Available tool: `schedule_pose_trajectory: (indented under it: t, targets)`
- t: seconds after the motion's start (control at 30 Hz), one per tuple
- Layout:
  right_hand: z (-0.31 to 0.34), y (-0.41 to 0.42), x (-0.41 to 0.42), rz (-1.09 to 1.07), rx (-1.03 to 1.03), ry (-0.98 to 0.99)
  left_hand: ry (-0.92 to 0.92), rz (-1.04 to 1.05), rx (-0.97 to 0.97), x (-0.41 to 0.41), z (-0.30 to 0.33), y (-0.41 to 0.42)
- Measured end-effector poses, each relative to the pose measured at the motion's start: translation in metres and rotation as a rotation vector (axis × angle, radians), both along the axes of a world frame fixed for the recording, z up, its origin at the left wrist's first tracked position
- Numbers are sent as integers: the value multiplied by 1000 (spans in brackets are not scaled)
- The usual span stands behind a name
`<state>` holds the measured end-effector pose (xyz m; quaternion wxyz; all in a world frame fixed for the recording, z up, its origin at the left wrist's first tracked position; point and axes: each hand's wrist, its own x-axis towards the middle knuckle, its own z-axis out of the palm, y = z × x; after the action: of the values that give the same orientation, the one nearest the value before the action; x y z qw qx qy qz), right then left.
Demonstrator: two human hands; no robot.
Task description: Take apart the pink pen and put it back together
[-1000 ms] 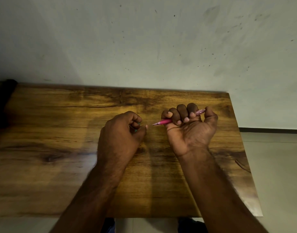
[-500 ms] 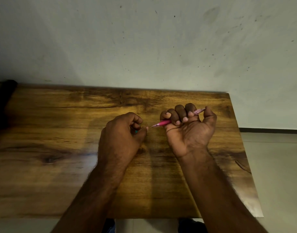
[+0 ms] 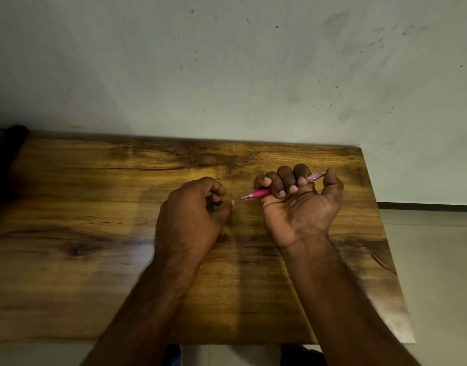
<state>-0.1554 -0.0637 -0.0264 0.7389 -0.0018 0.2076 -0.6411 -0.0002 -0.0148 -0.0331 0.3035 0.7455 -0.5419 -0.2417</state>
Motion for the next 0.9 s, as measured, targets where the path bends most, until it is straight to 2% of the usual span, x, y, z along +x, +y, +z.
schedule_pose_trajectory:
  t: [0.9]
  targets:
    - [2, 1, 0, -47, 21, 16, 6, -11, 1, 1, 1, 1]
